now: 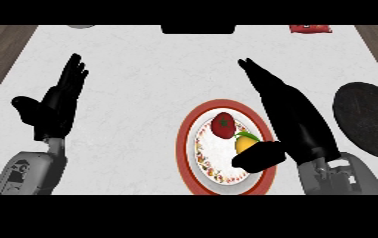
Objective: Pick the tomato from the plate and place it in the pan
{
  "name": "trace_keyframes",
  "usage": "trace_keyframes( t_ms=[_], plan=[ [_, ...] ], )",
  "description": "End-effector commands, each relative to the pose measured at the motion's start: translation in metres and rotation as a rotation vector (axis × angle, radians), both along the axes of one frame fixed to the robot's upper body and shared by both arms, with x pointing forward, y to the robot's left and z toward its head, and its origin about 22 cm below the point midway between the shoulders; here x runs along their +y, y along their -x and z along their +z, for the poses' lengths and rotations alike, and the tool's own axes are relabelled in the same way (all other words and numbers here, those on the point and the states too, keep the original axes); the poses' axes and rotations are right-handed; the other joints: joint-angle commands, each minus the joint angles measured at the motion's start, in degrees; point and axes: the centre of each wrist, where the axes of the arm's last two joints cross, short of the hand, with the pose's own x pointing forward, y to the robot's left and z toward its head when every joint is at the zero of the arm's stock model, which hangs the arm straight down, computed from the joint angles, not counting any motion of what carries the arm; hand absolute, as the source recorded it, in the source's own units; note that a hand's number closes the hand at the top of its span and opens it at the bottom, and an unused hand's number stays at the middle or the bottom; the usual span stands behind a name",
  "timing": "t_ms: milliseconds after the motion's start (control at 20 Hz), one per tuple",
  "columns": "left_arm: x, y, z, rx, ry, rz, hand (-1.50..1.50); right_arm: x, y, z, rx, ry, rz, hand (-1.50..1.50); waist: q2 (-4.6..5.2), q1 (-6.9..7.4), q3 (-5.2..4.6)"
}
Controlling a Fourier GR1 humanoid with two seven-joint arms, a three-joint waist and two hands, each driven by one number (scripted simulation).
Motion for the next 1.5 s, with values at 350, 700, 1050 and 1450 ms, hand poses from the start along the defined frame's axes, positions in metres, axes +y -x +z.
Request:
trace_keyframes(
  t_ms=[350, 700, 1050, 1450],
  plan=[
    [0.002, -0.006, 0.001, 0.010, 0.004, -0.013, 0.00, -0.010, -0.021, -0.040, 0.124, 0.042, -0.001, -1.50, 0.03, -0.13, 0.02],
    [0.011, 0.006, -0.003, 0.003, 0.013, -0.006, 0.00, 0.017, -0.045, -0.051, 0.196, 0.107, 0.059, -1.50, 0.06, 0.24, 0.01],
    [0.018, -0.009, 0.004, 0.006, 0.011, -0.001, 0.00, 0.013, -0.049, -0.077, 0.238, 0.185, 0.051, -1.50, 0.11, -0.03, 0.01],
    [-0.010, -0.001, 0.011, 0.011, 0.007, 0.005, 0.00, 0.026, -0.065, -0.074, 0.300, 0.342, 0.018, -1.50, 0.03, 0.11, 0.02]
  ],
)
